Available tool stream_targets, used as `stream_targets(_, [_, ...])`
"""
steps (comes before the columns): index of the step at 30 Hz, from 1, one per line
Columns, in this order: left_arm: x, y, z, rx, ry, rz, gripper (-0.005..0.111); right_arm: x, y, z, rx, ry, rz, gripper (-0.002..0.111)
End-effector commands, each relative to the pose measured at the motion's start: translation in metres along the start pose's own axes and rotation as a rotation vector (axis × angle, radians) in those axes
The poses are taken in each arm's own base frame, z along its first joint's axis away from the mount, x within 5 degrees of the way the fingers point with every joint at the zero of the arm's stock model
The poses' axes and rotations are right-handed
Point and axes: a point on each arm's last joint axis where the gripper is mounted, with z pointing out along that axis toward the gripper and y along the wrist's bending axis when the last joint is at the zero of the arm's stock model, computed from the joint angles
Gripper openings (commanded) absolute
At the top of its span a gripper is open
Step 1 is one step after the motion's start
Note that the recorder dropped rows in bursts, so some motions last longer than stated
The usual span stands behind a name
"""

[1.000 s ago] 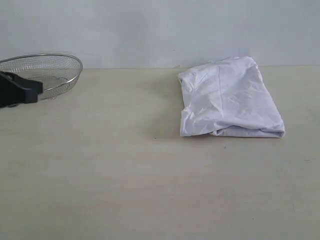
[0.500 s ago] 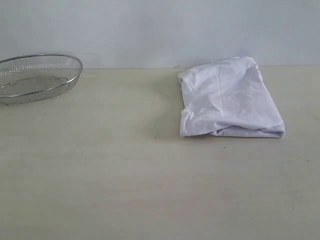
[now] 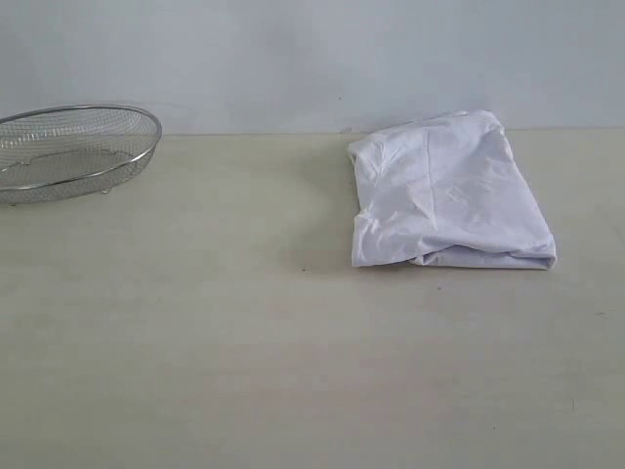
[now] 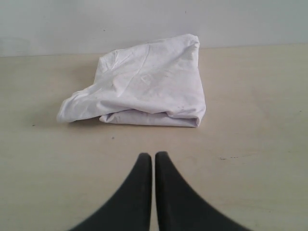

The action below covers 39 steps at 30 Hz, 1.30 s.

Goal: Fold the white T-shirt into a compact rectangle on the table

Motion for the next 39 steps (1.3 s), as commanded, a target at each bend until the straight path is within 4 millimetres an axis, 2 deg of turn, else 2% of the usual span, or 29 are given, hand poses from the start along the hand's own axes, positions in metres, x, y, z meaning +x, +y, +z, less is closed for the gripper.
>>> stream_targets(1, [0.029,0.020,0.002,-0.128,0.116,0.211,0.005,-0.001,0.000,-0.001,0.002,-0.012,-0.012,0.000])
stream_targets(6, [0.058,0.040,0.001,-0.247,0.154,0.215,0.005,-0.001,0.000,-0.001,0.002,-0.012,-0.012,0.000])
stream_targets(16, [0.094,0.053,-0.011,-0.320,0.163,0.079,0.005,-0.001,0.000,-0.001,0.002,-0.012,-0.012,0.000])
stream_targets(19, [0.092,0.052,-0.013,-0.314,0.134,0.117,0.005,-0.001,0.000,-0.001,0.002,-0.012,-0.012,0.000])
stream_targets(25, [0.099,0.054,-0.015,-0.325,0.224,0.205,0.005,-0.001,0.000,-0.001,0.002,-0.012,-0.012,0.000])
stream_targets(39, [0.104,0.055,-0.017,-0.329,0.287,0.193,0.005,-0.001,0.000,-0.001,0.002,-0.012,-0.012,0.000])
